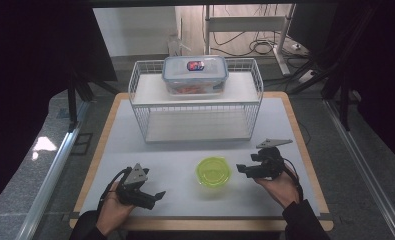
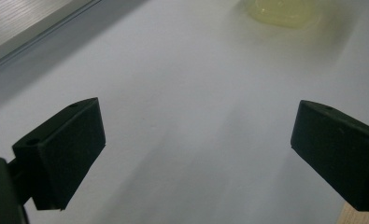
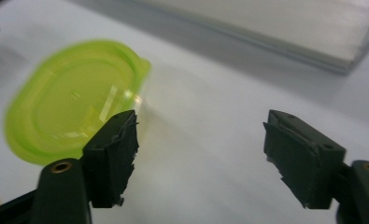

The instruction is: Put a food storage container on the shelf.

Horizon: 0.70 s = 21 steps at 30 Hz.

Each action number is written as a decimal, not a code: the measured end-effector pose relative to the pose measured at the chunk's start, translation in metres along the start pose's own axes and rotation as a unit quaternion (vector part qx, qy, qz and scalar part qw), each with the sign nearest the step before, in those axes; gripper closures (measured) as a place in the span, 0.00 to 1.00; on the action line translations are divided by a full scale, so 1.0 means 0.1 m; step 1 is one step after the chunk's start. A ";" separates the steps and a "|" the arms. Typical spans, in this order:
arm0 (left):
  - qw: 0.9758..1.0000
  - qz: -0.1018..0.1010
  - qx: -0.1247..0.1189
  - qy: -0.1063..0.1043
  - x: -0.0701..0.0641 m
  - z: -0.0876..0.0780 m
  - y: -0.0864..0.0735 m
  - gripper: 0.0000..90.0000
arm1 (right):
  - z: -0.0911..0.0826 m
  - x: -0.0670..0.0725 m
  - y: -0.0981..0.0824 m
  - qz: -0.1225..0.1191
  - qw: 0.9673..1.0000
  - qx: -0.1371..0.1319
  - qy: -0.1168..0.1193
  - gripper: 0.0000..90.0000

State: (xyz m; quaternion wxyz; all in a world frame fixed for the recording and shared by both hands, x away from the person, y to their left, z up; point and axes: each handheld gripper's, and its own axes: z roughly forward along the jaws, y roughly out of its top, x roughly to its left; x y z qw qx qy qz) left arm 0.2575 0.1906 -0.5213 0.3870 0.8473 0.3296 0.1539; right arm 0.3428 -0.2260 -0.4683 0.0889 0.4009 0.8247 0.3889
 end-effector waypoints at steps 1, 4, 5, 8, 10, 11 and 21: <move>1.000 0.000 0.000 0.000 0.00 0.00 0.00 0.03 | 0.00 0.01 0.02 0.000 1.000 -0.005 0.008 0.33; 1.000 0.001 0.000 0.001 0.00 0.00 0.00 0.03 | 0.03 0.05 0.07 0.000 0.999 -0.013 0.033 0.37; 1.000 0.001 0.001 0.000 0.00 0.00 0.00 0.03 | 0.05 0.07 0.09 0.000 0.999 -0.013 0.040 0.39; 1.000 0.003 0.002 0.000 0.00 0.01 0.00 0.03 | 0.13 0.07 0.13 0.014 0.998 -0.007 0.067 0.45; 1.000 0.003 0.002 0.000 -0.01 0.01 0.00 0.03 | 0.20 0.05 0.14 0.029 0.995 0.000 0.091 0.49; 1.000 0.004 0.003 0.001 -0.01 0.01 0.00 0.03 | 0.23 0.05 0.15 0.037 0.994 0.005 0.102 0.50; 1.000 0.006 0.004 0.000 -0.01 0.01 0.00 0.03 | 0.43 0.05 0.16 0.061 0.988 0.039 0.139 0.70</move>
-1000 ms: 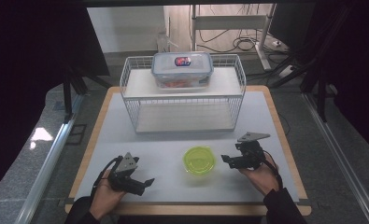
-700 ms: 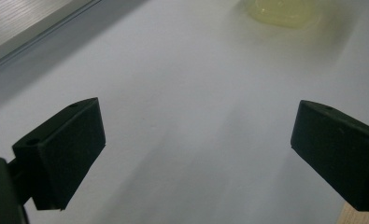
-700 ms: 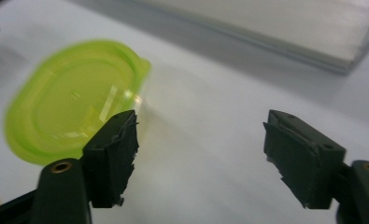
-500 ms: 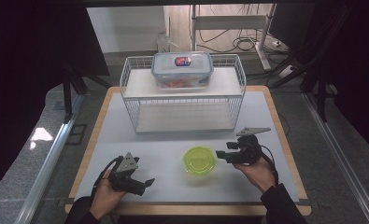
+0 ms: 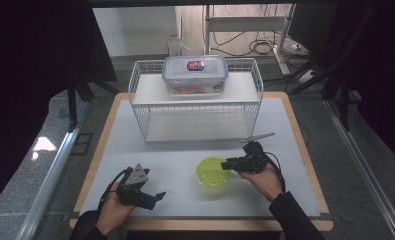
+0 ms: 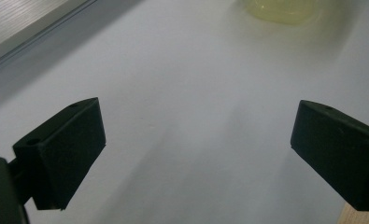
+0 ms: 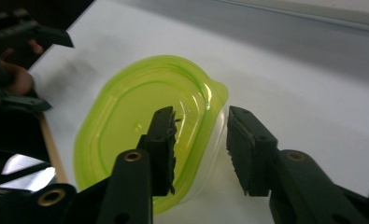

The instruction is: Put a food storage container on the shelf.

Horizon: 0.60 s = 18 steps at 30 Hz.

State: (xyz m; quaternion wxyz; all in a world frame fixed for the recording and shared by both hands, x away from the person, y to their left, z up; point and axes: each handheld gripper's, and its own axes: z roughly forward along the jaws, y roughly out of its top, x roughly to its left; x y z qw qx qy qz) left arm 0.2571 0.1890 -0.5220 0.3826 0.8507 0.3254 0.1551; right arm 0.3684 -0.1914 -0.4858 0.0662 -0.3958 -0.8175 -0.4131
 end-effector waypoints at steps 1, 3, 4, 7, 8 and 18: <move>1.000 0.000 0.000 0.000 0.00 0.00 0.00 0.03 | 0.00 -0.01 0.00 0.009 1.000 0.000 0.005 0.73; 1.000 0.001 0.001 0.000 0.00 0.00 0.00 0.03 | 0.00 -0.04 0.00 0.017 1.000 0.007 -0.002 0.79; 1.000 0.002 0.001 0.000 0.00 0.00 0.00 0.03 | 0.00 -0.05 -0.01 0.026 1.000 0.004 0.004 0.81; 1.000 0.003 0.002 0.001 0.00 0.01 0.00 0.03 | 0.03 -0.09 -0.02 0.044 0.999 0.006 0.028 0.87; 1.000 0.003 0.003 0.001 -0.01 0.01 0.00 0.04 | 0.04 -0.09 -0.01 0.049 0.998 0.007 0.037 0.88; 1.000 0.005 0.002 0.001 -0.01 0.01 0.00 0.04 | 0.03 -0.04 0.03 0.049 0.997 0.005 0.052 0.90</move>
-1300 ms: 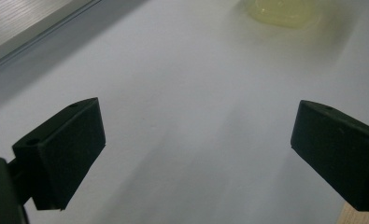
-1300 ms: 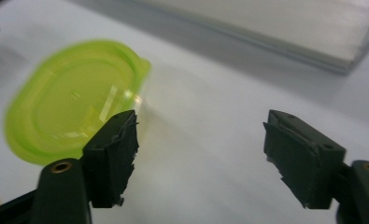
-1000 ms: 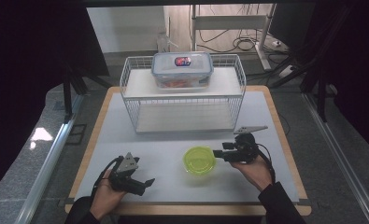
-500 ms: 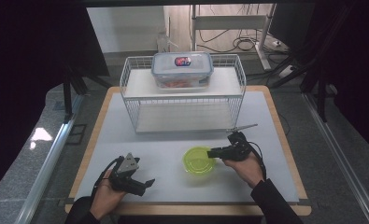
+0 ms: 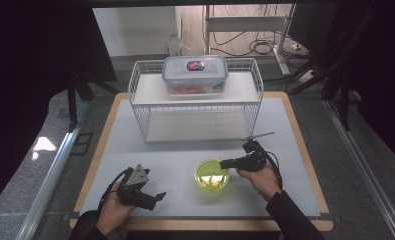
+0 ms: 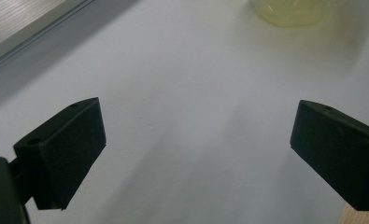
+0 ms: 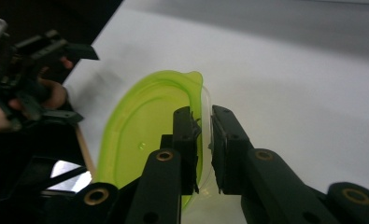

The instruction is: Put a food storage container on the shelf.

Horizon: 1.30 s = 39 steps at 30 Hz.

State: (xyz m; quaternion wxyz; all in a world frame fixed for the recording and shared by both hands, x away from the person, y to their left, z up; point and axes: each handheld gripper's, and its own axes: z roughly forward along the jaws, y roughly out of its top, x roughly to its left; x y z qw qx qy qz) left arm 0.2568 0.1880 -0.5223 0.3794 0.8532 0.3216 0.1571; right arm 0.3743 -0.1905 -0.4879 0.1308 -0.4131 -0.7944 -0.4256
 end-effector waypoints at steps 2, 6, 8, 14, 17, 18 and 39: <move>1.000 0.000 0.001 0.000 0.00 0.00 0.00 0.04 | -0.02 0.01 0.01 0.003 1.000 -0.006 0.007 0.91; 1.000 0.000 0.002 0.000 0.00 0.01 0.00 0.04 | -0.05 0.00 0.01 -0.006 1.000 -0.006 -0.002 0.90; 1.000 0.001 0.003 0.000 0.00 0.01 0.00 0.04 | -0.05 -0.02 0.02 -0.010 1.000 0.000 -0.010 0.88; 1.000 0.003 0.005 0.000 0.00 0.01 0.00 0.04 | 0.00 -0.09 0.03 -0.011 0.999 0.001 -0.030 0.74; 1.000 0.003 0.005 -0.001 0.00 0.02 0.00 0.04 | 0.03 -0.09 0.06 -0.013 1.000 0.001 -0.029 0.73; 1.000 0.003 0.006 -0.001 0.00 0.02 0.00 0.04 | 0.04 -0.09 0.07 -0.011 1.000 0.002 -0.027 0.75; 1.000 0.005 0.007 -0.001 -0.01 0.03 0.00 0.04 | -0.08 -0.07 0.12 0.012 1.000 -0.016 0.013 0.91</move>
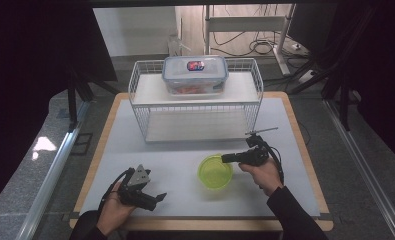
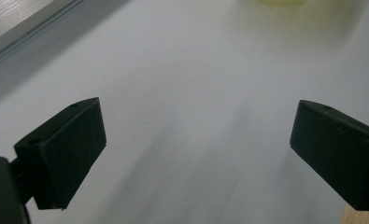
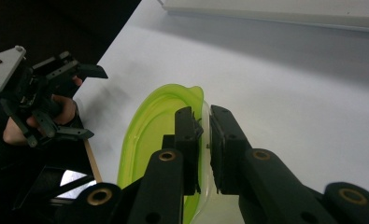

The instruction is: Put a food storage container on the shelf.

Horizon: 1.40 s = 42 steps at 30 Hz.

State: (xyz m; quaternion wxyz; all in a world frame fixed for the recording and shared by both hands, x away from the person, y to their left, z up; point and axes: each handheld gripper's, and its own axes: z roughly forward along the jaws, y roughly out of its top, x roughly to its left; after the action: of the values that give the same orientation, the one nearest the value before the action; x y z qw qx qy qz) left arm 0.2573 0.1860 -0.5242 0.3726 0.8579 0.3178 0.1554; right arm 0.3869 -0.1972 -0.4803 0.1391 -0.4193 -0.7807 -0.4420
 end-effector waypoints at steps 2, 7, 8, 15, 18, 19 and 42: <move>1.000 0.000 0.000 0.000 0.00 0.00 0.00 0.04 | -0.01 0.00 0.00 0.002 1.000 -0.003 0.002 0.92; 1.000 0.000 0.000 0.001 0.00 0.00 0.00 0.04 | -0.06 0.01 0.02 0.002 1.000 -0.017 0.008 0.93; 1.000 0.000 0.000 0.001 0.00 0.00 0.00 0.04 | -0.07 0.01 0.03 0.003 1.000 -0.019 0.009 0.93; 1.000 0.002 0.001 0.001 0.00 0.00 0.00 0.04 | -0.05 0.01 0.05 -0.013 1.000 -0.016 -0.002 0.91; 1.000 0.002 0.001 0.001 0.00 0.00 0.00 0.04 | -0.03 0.04 0.05 -0.029 0.999 -0.015 -0.021 0.90; 1.000 0.002 0.001 0.001 -0.01 0.00 0.00 0.04 | -0.02 0.04 0.04 -0.030 0.999 -0.016 -0.023 0.90; 1.000 0.005 0.001 0.000 -0.01 0.00 0.00 0.04 | 0.02 -0.06 0.01 0.017 1.000 -0.009 -0.017 0.91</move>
State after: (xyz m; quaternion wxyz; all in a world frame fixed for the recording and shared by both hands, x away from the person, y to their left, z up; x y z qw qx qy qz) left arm 0.2568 0.1851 -0.5244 0.3707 0.8598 0.3142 0.1572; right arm 0.3921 -0.1986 -0.4847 0.1299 -0.4411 -0.7718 -0.4392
